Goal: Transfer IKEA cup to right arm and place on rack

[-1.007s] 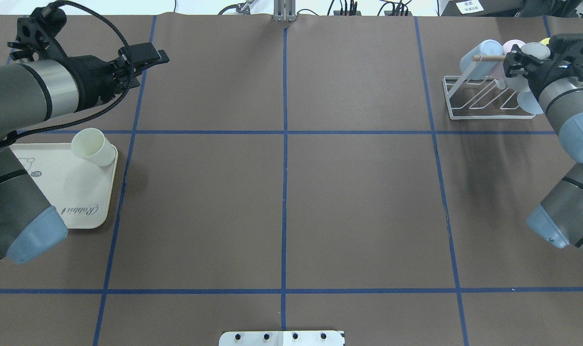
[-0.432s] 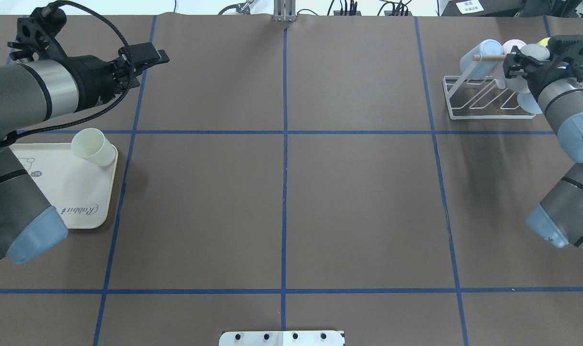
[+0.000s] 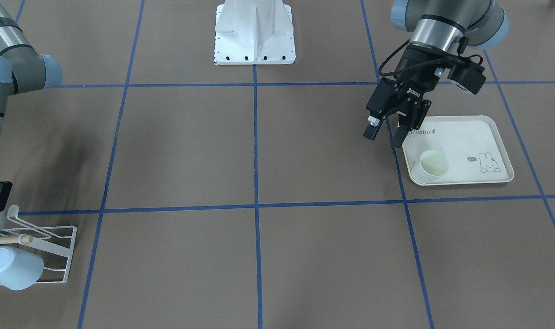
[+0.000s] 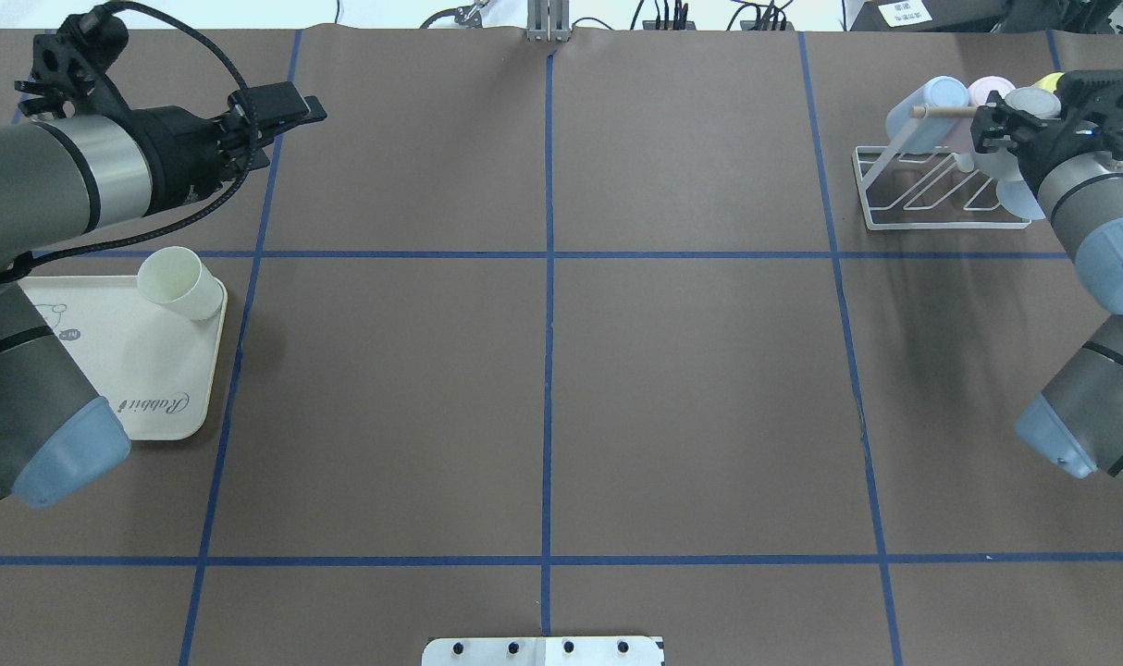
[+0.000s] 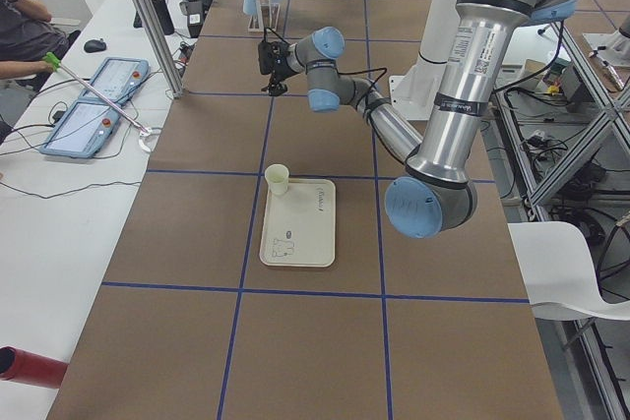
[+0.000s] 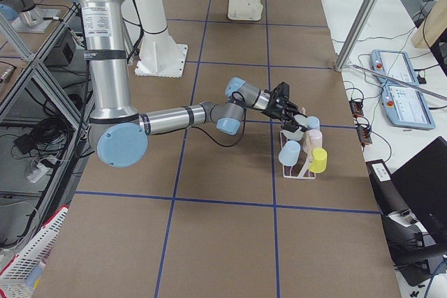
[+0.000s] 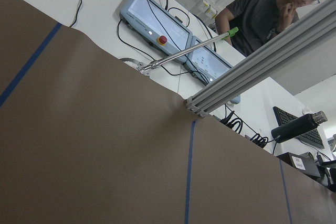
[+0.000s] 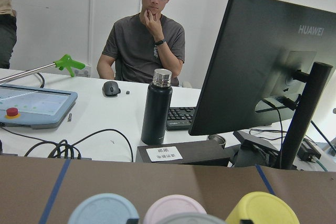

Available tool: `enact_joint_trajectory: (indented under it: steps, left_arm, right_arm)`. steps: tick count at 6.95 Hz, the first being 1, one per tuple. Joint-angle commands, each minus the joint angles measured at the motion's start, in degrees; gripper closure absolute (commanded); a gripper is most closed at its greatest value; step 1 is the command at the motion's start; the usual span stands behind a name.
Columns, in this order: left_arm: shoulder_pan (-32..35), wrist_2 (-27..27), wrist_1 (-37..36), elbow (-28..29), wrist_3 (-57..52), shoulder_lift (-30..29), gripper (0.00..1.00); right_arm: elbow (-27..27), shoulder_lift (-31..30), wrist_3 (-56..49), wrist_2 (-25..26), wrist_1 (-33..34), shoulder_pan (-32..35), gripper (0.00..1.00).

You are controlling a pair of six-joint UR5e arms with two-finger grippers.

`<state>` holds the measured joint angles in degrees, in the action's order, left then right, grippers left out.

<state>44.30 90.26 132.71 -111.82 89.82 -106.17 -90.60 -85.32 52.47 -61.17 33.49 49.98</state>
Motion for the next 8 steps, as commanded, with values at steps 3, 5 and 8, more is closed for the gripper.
enact_joint_trajectory:
  steps: [3,5,8]
  left_arm:
    - [-0.09,0.0,0.0,-0.15,0.09,0.0,0.0]
    - [0.0,0.0,0.0,-0.59,0.18,0.0,0.0]
    - [0.0,0.0,0.0,-0.85,0.35,0.0,0.0]
  right_arm:
    - [0.77,-0.55,0.44,0.0,0.0,0.12,1.0]
    - [0.86,-0.63,0.44,0.0,0.09,0.12,1.0]
    - [1.38,-0.72,0.53,-0.09,0.0,0.12,0.23]
